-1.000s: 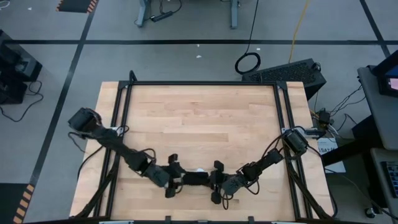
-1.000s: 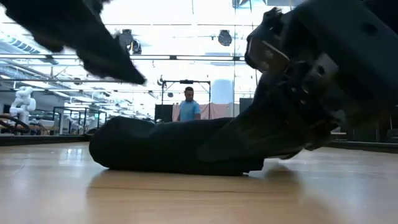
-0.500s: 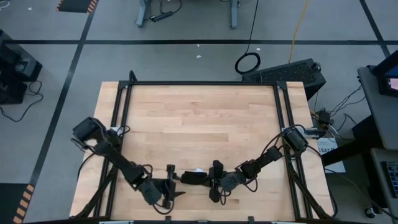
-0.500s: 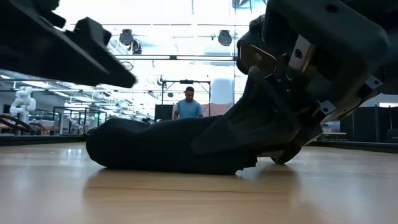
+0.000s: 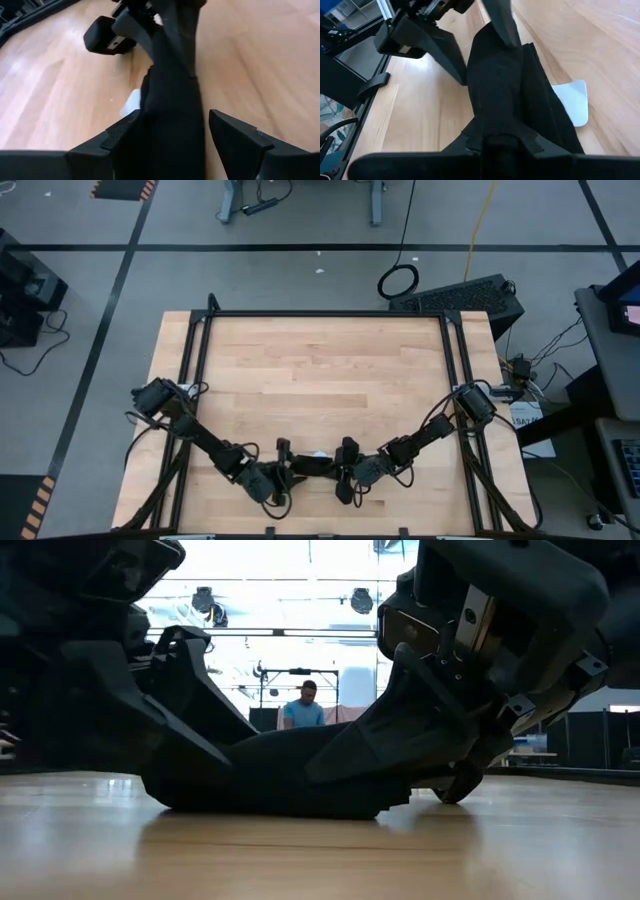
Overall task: Roll napkin
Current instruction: Roll the black napkin
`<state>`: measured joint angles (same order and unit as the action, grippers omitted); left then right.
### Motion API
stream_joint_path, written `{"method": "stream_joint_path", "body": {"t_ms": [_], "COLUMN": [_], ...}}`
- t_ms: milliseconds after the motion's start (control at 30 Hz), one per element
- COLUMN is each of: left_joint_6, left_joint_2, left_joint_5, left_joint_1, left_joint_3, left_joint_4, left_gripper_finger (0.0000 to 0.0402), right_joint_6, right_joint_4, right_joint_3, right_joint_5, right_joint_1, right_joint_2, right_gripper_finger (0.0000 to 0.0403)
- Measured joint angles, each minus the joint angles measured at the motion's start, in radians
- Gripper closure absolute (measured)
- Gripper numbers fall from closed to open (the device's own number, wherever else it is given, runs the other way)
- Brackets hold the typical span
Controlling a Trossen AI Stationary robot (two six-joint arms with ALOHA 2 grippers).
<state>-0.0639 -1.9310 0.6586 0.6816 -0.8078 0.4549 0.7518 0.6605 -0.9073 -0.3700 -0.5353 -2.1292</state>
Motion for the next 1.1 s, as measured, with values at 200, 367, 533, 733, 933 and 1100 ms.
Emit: {"method": "stream_joint_path", "body": {"t_ms": [200, 367, 533, 733, 933, 1100], "left_joint_6": [-0.002, -0.084, -0.087, -0.128, -0.194, -0.246], "left_joint_2": [-0.001, -0.001, 0.001, 0.002, 0.002, 0.003], "left_joint_5": [-0.053, -0.111, -0.203, -0.317, -0.38, -0.482], "left_joint_1": [-0.026, -0.066, -0.099, -0.126, -0.149, -0.184], "left_joint_3": [0.0, -0.001, -0.002, -0.003, -0.003, -0.003], "left_joint_4": [-0.003, -0.037, -0.045, -0.04, -0.043, -0.042], "left_gripper_finger": [0.0171, 0.0228, 0.0316, 0.0357, 0.0337, 0.034], "right_joint_6": [0.0, -0.001, -0.045, -0.233, -0.335, -0.347], "right_joint_4": [0.0, 0.001, 0.003, -0.052, -0.285, -0.449], "right_joint_3": [0.0, 0.0, 0.001, 0.001, 0.004, 0.004], "right_joint_5": [0.004, 0.005, 0.011, -0.013, -0.077, -0.101], "right_joint_1": [0.0, -0.001, -0.002, -0.021, -0.04, -0.069], "right_joint_2": [0.0, 0.0, 0.0, 0.038, 0.158, 0.267], "right_gripper_finger": [0.0364, 0.0364, 0.0359, 0.0282, 0.0171, 0.0114]}}
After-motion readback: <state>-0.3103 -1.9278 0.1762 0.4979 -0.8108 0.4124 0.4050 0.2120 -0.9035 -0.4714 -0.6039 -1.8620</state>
